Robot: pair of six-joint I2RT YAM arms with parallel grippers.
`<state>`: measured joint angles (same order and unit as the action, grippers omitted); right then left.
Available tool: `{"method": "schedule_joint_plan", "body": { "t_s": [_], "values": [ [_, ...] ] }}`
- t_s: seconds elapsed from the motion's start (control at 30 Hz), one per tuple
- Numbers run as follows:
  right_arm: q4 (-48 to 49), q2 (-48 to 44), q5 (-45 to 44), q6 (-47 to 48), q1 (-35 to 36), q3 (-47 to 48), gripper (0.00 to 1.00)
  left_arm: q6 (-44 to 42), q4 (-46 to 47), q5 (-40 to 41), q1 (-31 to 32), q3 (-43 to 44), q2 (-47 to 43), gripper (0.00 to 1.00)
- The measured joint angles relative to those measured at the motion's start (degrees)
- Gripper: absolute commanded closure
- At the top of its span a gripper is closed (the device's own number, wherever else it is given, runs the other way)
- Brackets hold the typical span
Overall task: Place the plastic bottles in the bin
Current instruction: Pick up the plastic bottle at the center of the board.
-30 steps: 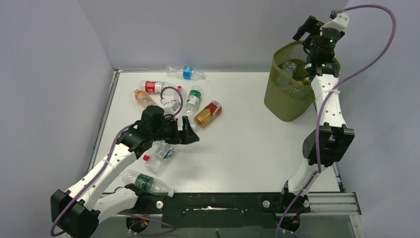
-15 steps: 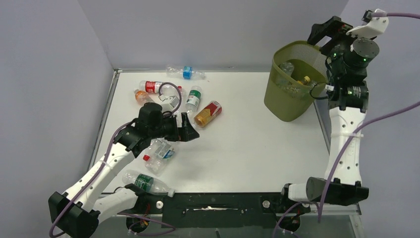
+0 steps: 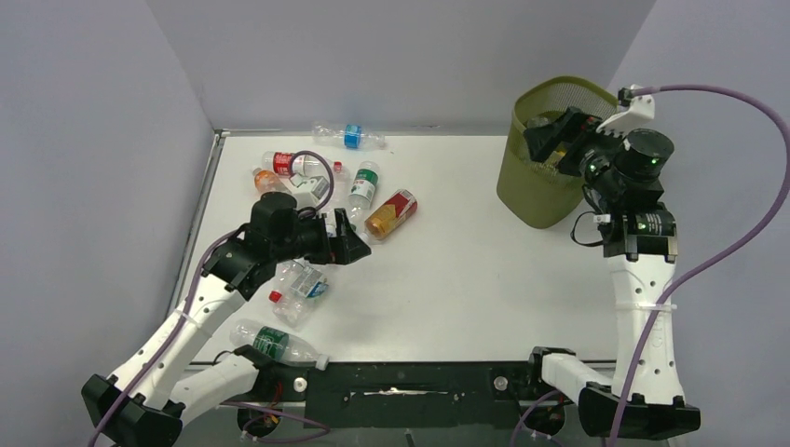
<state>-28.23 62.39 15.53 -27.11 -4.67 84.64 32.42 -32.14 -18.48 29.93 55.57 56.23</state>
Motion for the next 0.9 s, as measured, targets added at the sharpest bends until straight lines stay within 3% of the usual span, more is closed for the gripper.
{"method": "schedule_joint_plan", "body": {
  "t_s": [0.37,0.73,0.9],
  "values": [
    [-2.3,-9.5,4.9,-4.6,6.8,-15.4,0.02,0.0,-3.0,0.6,0.0,0.2,-1.6,0.10],
    [-3.4,-29.9,6.2,-11.7,12.3,-43.7,0.02,0.4,-3.3,0.5,0.0,0.2,-0.6,0.10],
    [-3.8,-34.2,7.2,-13.7,12.3,-50.2,0.02,0.8,-3.2,0.5,0.0,0.2,1.0,0.10]
  ]
}}
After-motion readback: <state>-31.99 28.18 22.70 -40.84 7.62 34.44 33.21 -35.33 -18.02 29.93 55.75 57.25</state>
